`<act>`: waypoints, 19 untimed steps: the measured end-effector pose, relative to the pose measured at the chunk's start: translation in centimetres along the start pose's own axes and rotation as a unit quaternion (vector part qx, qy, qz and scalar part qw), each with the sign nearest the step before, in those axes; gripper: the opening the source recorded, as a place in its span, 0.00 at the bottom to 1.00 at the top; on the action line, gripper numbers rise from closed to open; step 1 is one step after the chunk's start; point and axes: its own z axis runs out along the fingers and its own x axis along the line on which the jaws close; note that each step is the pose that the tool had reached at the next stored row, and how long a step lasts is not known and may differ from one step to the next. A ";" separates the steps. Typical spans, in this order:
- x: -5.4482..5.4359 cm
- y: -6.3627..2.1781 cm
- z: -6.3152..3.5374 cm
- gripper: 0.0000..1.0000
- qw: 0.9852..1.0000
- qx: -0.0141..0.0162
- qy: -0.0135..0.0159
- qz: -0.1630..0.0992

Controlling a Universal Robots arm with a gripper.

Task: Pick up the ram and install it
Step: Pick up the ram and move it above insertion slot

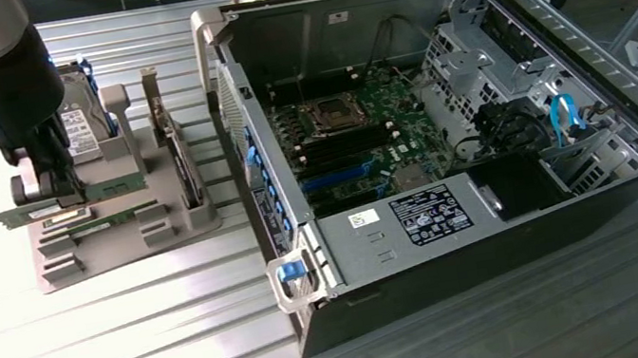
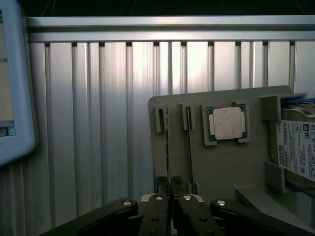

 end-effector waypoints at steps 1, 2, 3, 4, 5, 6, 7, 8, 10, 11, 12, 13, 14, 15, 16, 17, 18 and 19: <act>0.0 0.00 0.00 0.14 1.000 0.000 0.000 0.000; 0.0 0.00 0.00 0.14 1.000 0.000 0.000 0.000; 0.0 0.00 0.00 0.14 1.000 0.000 0.001 0.000; 0.0 0.00 0.00 0.14 1.000 0.000 0.001 0.000; 0.0 0.00 0.00 0.14 1.000 0.000 0.001 0.000; 0.0 0.00 0.00 0.14 1.000 0.000 0.001 0.000; 0.0 0.00 0.01 0.14 1.000 0.000 0.002 0.000; 0.0 0.00 0.02 0.14 1.000 0.000 0.002 0.000; 0.0 0.02 0.03 0.14 1.000 0.000 0.005 0.000; 0.0 0.04 0.03 0.14 1.000 0.000 0.006 0.000; 0.0 0.04 0.03 0.14 1.000 0.000 0.006 0.000; 0.0 0.03 0.01 0.14 1.000 0.000 0.006 0.000; 0.0 0.02 0.02 0.14 1.000 0.000 0.006 0.000; 0.0 0.05 0.03 0.14 1.000 0.000 0.006 0.001; 0.0 0.06 0.04 0.14 1.000 0.000 0.007 0.001; 0.0 0.07 0.03 0.14 1.000 0.000 0.007 0.001; 0.0 0.12 0.04 0.14 1.000 0.000 0.007 0.001; 0.0 0.12 0.04 0.14 1.000 0.000 0.007 0.001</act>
